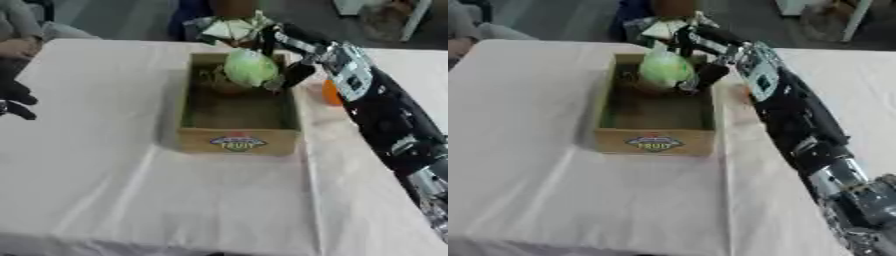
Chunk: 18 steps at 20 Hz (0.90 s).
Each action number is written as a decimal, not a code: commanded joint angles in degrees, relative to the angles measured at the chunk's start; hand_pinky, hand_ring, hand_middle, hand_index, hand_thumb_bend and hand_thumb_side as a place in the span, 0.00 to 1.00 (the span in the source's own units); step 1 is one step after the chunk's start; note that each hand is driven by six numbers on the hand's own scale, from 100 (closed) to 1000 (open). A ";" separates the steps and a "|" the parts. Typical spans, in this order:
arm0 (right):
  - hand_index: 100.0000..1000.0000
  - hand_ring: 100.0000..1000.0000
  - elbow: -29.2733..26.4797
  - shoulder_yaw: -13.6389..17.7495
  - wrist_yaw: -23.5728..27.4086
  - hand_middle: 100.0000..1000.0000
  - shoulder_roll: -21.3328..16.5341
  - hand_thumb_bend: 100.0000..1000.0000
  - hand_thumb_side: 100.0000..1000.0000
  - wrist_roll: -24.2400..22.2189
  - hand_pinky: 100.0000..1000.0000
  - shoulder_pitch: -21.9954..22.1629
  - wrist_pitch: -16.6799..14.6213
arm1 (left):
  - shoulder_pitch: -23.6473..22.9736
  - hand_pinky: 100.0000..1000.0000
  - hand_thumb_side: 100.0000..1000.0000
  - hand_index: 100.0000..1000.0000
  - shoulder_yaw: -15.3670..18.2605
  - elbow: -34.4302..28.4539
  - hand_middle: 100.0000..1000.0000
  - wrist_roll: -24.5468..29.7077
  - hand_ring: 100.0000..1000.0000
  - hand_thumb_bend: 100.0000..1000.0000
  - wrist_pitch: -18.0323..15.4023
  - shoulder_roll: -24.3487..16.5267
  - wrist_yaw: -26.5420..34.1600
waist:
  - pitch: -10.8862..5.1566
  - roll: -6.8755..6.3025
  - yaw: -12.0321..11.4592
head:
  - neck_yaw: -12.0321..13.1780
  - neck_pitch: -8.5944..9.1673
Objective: Pick up objects on the table and place them in the box.
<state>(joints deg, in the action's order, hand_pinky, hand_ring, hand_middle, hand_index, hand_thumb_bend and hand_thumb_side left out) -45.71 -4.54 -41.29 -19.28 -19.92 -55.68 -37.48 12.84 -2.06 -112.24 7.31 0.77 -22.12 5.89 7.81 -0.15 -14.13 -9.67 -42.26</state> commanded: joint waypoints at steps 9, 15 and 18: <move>0.89 0.85 -1.30 0.51 -8.21 0.87 -1.11 0.52 0.60 6.11 0.79 -1.31 -3.45 | 0.52 0.47 0.75 0.73 0.19 -1.02 0.51 0.53 0.56 0.00 0.13 -0.44 0.47 | -0.80 0.06 0.79 | 0.12 0.55; 0.88 0.83 -4.76 1.60 -3.18 0.86 -6.84 0.47 0.53 8.12 0.78 -1.33 -2.19 | -0.22 0.47 0.76 0.73 0.63 -0.65 0.51 0.15 0.55 0.00 0.10 -0.88 0.04 | -1.16 0.67 2.22 | 0.77 0.33; 0.88 0.82 -3.52 3.29 -2.56 0.85 -9.54 0.46 0.50 8.79 0.77 -0.60 0.39 | -0.43 0.47 0.76 0.73 0.75 -0.59 0.51 0.12 0.55 0.00 0.05 -1.01 -0.22 | -1.17 0.91 2.73 | 1.16 0.45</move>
<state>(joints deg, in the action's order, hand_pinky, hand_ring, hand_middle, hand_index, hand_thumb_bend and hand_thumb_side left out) -48.72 -2.30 -44.68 -26.03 -11.52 -55.33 -38.06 12.06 -1.92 -112.19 7.60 0.89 -22.12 5.97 7.48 0.88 -11.39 -8.77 -42.23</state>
